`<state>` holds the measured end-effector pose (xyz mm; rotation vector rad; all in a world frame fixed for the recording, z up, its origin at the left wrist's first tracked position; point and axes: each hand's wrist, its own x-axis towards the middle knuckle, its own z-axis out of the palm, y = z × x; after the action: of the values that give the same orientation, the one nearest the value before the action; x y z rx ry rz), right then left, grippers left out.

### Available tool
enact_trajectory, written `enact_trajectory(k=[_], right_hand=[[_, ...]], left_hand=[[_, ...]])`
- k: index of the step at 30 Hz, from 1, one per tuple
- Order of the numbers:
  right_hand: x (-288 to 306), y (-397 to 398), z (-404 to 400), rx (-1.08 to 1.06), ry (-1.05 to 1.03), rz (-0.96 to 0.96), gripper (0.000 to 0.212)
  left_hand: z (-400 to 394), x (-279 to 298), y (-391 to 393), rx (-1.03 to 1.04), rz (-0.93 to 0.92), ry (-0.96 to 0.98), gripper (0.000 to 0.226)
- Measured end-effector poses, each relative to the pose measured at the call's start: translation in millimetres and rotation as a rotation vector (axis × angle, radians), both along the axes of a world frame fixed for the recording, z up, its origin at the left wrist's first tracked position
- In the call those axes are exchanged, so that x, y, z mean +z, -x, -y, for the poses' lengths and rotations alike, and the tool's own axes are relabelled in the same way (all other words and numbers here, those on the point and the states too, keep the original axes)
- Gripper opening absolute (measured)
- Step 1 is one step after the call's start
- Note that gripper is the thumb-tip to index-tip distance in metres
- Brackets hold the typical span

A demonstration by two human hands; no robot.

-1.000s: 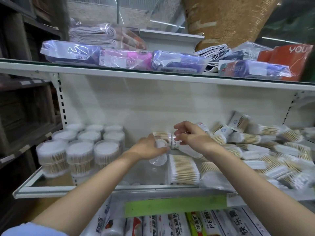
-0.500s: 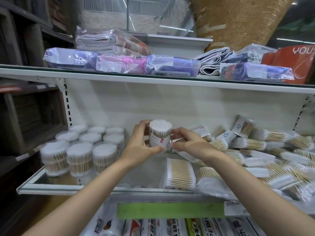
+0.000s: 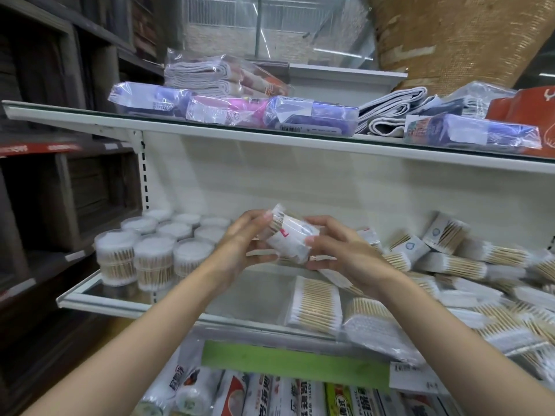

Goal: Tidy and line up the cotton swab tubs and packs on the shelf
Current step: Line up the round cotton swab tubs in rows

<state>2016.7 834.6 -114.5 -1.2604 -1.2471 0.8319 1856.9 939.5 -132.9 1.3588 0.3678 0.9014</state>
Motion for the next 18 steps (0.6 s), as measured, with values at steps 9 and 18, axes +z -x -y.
enact_trajectory(k=[9,18], right_hand=[[2.9,8.1,-4.1,-0.123,-0.166,-0.305,0.010],[6.6,10.9,-2.7,-0.040,-0.273,-0.322,0.006]], left_hand=[[7.5,-22.9,14.0,-0.229,-0.090,-0.062,0.048],[11.0,-20.2,8.7,-0.290,0.009,-0.001,0.090]])
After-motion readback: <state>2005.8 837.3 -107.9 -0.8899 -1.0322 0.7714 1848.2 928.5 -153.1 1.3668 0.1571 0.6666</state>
